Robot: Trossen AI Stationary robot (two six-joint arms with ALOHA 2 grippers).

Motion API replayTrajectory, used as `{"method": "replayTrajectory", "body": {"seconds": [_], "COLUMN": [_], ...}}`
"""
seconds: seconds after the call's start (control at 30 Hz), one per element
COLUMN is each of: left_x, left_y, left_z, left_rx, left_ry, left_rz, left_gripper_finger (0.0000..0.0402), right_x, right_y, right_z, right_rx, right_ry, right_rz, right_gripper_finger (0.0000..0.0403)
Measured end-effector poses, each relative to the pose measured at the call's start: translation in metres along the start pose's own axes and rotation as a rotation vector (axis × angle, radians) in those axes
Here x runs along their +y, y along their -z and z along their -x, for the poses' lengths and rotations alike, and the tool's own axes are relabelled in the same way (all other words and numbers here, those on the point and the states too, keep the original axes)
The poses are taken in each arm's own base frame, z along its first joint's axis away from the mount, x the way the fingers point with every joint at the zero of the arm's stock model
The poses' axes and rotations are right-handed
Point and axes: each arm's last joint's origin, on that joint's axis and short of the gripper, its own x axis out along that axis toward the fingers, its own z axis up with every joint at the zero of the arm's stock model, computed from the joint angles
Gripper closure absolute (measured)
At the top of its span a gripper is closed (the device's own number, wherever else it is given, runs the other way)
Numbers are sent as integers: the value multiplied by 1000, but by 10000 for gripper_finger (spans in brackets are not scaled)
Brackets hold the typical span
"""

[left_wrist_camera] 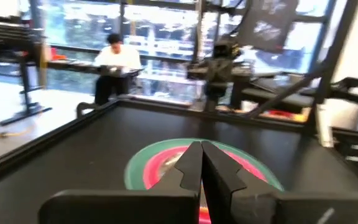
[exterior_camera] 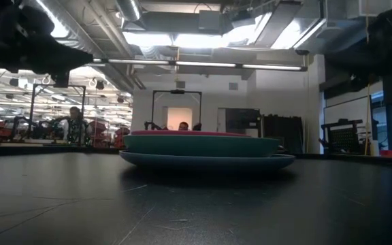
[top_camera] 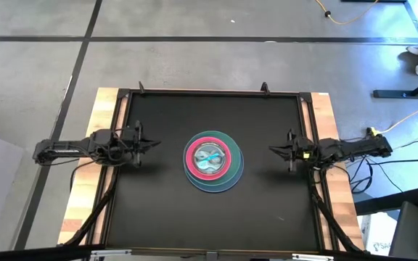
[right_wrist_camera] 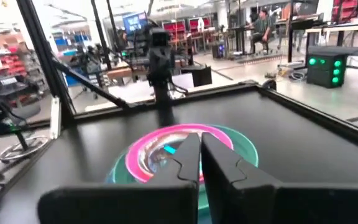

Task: Stack plastic plates
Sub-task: Return to Home Position

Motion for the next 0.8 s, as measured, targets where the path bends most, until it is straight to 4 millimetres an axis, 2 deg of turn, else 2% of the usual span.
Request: {"method": "replayTrajectory", "body": {"seconds": [0.2, 0.37, 0.53, 0.8], "left_x": [-2, -1, 0, 0], "left_y": [3, 3, 3, 3], "left_z": [0, 0, -1, -1], "left_rx": [33, 31, 34, 34], "left_ry": [68, 54, 44, 44], "left_rz": [7, -25, -155, -155], "left_gripper_finger": [400, 400, 400, 400], "right_x": [4, 5, 5, 5], "right_y": [4, 4, 4, 4], "right_z": [0, 0, 0, 0], "right_rx": [27, 25, 22, 23], "right_ry": [-168, -178, -179, -179], "right_rz": [95, 152, 181, 182], "right_gripper_finger": [391, 391, 391, 391]}}
